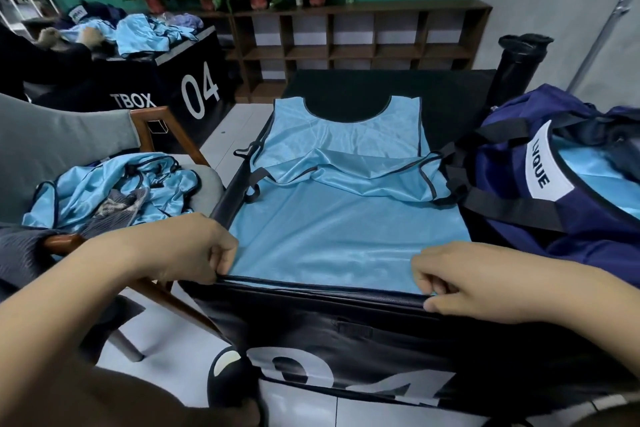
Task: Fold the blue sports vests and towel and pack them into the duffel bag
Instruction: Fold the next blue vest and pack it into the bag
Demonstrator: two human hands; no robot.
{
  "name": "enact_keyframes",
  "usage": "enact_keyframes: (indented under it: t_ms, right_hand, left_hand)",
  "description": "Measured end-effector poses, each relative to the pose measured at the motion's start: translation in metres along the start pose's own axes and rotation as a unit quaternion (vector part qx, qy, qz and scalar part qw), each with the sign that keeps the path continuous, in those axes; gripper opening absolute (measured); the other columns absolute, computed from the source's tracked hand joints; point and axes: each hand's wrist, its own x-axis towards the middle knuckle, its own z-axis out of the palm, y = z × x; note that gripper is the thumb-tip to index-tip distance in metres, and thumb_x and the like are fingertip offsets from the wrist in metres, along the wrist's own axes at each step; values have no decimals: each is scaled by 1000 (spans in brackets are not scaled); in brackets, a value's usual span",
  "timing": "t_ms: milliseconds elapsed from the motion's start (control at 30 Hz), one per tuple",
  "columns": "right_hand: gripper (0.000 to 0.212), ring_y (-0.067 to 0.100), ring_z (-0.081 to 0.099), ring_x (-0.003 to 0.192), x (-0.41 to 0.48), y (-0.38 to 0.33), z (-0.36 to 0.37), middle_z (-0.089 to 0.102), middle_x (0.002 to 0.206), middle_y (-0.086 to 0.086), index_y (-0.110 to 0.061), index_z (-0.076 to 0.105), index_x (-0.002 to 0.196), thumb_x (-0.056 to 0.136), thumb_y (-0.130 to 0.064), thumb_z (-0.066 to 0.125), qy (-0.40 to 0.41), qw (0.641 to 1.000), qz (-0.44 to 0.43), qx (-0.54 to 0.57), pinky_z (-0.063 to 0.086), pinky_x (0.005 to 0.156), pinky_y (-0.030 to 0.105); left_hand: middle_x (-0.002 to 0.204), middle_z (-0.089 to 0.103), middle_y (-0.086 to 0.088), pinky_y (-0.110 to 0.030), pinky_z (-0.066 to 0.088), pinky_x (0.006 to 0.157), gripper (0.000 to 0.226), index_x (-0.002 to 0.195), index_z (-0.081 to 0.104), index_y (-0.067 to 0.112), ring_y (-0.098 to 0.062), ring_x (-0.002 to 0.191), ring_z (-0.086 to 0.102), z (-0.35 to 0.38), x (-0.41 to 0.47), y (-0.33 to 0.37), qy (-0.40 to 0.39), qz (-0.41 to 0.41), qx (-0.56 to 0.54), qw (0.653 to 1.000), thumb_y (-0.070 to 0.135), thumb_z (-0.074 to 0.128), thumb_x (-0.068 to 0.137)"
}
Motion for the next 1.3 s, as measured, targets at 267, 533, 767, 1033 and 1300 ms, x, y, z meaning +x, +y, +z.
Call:
enact_keyframes:
  t_ms: [267,533,767,1033,1300]
  right_hand:
    - [24,7,64,79,-3,5,-13,70,85,-14,-33,60,93,95,-56,68,39,997,18,70,54,74,31]
    - [10,13,62,81,50,41,-39,65,82,-11,-30,59,84,93,-33,62,304,942,136,44,57,76,43]
    - [32,37,64,100,95,61,-47,57,101,6,-16,45,105,101,-45,59,263,916,300,-40,48,73,41]
    - [32,30,65,88,99,68,-37,67,95,-2,-22,49,113,89,-10,66,314,908,266,83,57,74,43]
    - [50,7,59,82,60,35,-37,68,95,-11,-31,49,123,88,-2,70,297,929,84,207,49,75,24]
  left_hand:
    - [84,74,18,-29,57,79,9,87,71,38,-5,78,68,-18,3,9,-16,51,-16,998,30,68,85]
    - [79,69,17,-16,43,59,7,91,68,37,-3,71,62,-38,57,33,210,79,-84,971,31,68,94]
    - [84,69,13,-28,52,66,11,98,68,34,-1,71,61,-32,113,58,271,78,-117,952,27,73,91]
    - [96,61,10,-39,56,74,18,106,65,26,-16,88,61,-27,151,84,353,90,-110,925,24,71,90]
    - [121,55,6,-39,50,90,45,131,61,28,-19,113,54,-23,164,113,397,152,-108,899,39,78,90]
